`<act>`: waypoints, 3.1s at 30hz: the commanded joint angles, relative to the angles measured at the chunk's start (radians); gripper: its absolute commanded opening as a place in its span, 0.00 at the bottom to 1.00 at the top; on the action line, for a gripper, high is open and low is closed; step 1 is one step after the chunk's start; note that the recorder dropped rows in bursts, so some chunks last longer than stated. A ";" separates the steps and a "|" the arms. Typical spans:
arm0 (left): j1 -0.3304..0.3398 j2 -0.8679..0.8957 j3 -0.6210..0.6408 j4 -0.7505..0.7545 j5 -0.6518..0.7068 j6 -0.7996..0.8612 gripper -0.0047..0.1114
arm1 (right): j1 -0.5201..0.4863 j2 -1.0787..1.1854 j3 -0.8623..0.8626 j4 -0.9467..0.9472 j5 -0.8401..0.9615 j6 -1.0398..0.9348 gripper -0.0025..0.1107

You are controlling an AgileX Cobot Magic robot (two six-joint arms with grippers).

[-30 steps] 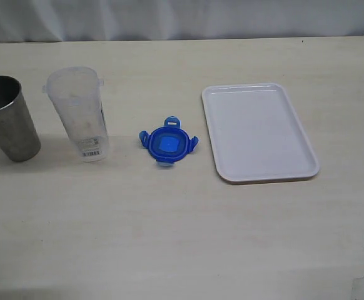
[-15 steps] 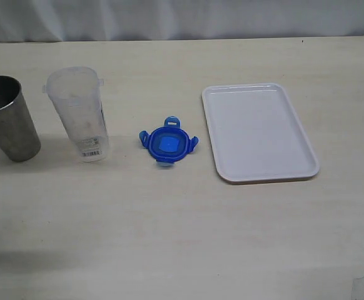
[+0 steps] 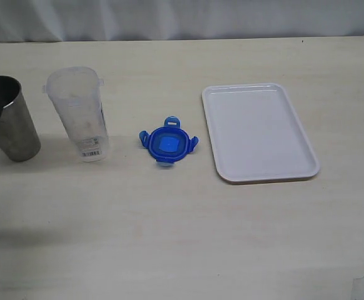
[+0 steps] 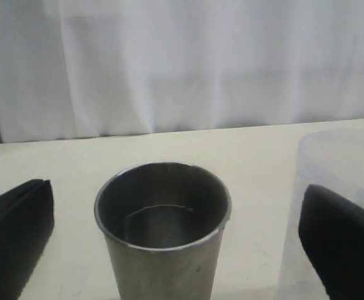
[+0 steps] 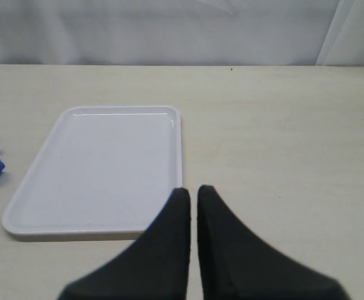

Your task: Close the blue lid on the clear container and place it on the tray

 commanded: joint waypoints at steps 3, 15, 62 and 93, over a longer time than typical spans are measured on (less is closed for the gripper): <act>-0.005 0.143 0.000 -0.006 -0.136 0.014 0.93 | 0.001 -0.005 0.002 0.003 -0.004 -0.006 0.06; -0.005 0.372 -0.067 -0.001 -0.243 0.014 0.93 | 0.001 -0.005 0.002 0.003 -0.004 -0.006 0.06; -0.005 0.715 -0.292 -0.007 -0.252 0.014 0.93 | 0.001 -0.005 0.002 0.003 -0.004 -0.006 0.06; -0.005 0.715 -0.346 -0.003 -0.135 0.020 0.93 | 0.001 -0.005 0.002 0.003 -0.004 -0.006 0.06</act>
